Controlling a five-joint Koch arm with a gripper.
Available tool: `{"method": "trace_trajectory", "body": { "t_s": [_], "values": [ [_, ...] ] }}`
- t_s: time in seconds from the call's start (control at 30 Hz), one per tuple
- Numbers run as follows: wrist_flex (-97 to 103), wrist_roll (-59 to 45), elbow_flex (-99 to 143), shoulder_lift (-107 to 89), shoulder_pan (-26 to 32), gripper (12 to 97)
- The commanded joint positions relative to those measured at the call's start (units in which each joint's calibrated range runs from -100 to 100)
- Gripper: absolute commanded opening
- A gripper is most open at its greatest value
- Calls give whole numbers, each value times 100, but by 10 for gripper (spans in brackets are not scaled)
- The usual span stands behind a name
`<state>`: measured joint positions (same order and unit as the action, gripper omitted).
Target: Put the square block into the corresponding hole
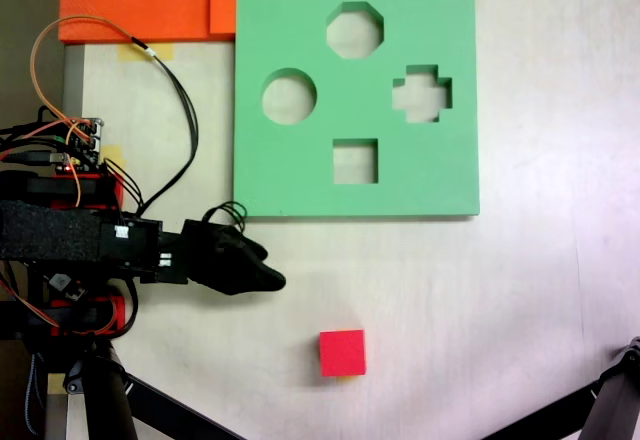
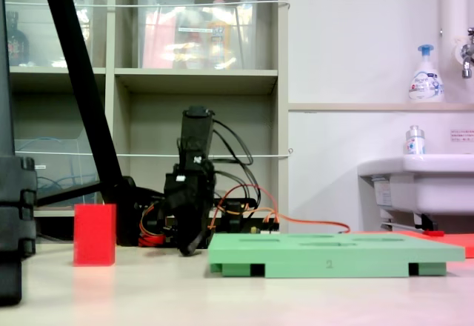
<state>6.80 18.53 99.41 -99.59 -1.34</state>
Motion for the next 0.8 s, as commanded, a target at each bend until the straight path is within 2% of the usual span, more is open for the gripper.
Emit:
{"method": "trace_trajectory", "body": {
  "t_s": [0.0, 0.1, 0.2, 0.23, 0.27, 0.47, 0.5, 0.57, 0.63, 0.7, 0.77],
  "values": [
    [-21, 860, 59, -41, -83, 479],
    [-945, 1451, 59, -41, -239, 458],
    [-3824, 2002, -1606, -41, -278, 453],
    [-4710, 2168, -2204, -41, -293, 420],
    [-5529, 2271, -2733, -41, -332, 385],
    [-8254, 2432, -4966, -41, -317, 389],
    [-8543, 2398, -5345, -41, -327, 408],
    [-9313, 2388, -6382, 238, -366, 542],
    [-10199, 2388, -7518, 1370, -366, 657],
    [-10546, 2388, -8256, 2124, -415, 687],
    [-10546, 2388, -8645, 2599, -420, 756]
  ]
}}
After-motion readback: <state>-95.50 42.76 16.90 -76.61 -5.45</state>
